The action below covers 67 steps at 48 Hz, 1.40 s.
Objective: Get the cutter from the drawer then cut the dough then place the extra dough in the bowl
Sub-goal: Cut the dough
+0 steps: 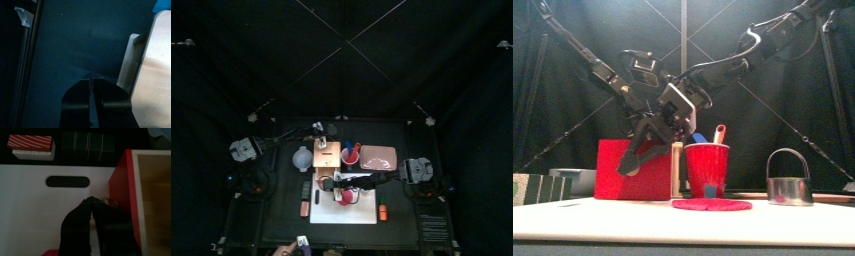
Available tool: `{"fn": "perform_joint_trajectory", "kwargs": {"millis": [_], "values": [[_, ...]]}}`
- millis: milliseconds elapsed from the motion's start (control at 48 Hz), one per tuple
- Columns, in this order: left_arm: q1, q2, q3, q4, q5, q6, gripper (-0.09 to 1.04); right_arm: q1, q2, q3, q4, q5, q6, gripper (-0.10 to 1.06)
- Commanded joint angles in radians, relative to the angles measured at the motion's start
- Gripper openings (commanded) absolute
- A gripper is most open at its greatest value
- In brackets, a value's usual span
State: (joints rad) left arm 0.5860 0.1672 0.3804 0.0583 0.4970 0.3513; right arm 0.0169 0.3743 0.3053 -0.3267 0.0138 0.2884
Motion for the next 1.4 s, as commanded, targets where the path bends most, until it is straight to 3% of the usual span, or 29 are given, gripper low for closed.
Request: {"fn": "perform_joint_trajectory", "kwargs": {"millis": [21, 688, 958, 1396], "values": [[-0.003, -0.011, -0.009, 0.0, -0.003, 0.0, 0.41, -0.035, -0.021, -0.026, -0.011, 0.002, -0.002, 0.11], [-0.011, -0.011, -0.008, 0.003, -0.003, 0.002, 0.41, -0.112, -0.023, -0.064, -0.107, 0.052, -0.002, 0.11], [-0.011, -0.011, -0.008, 0.014, -0.009, 0.002, 0.41, -0.124, -0.02, -0.091, -0.149, 0.058, -0.002, 0.11], [-0.005, -0.035, -0.003, 0.009, -0.046, -0.003, 0.41, -0.112, -0.044, -0.098, -0.15, 0.083, -0.005, 0.1]]}}
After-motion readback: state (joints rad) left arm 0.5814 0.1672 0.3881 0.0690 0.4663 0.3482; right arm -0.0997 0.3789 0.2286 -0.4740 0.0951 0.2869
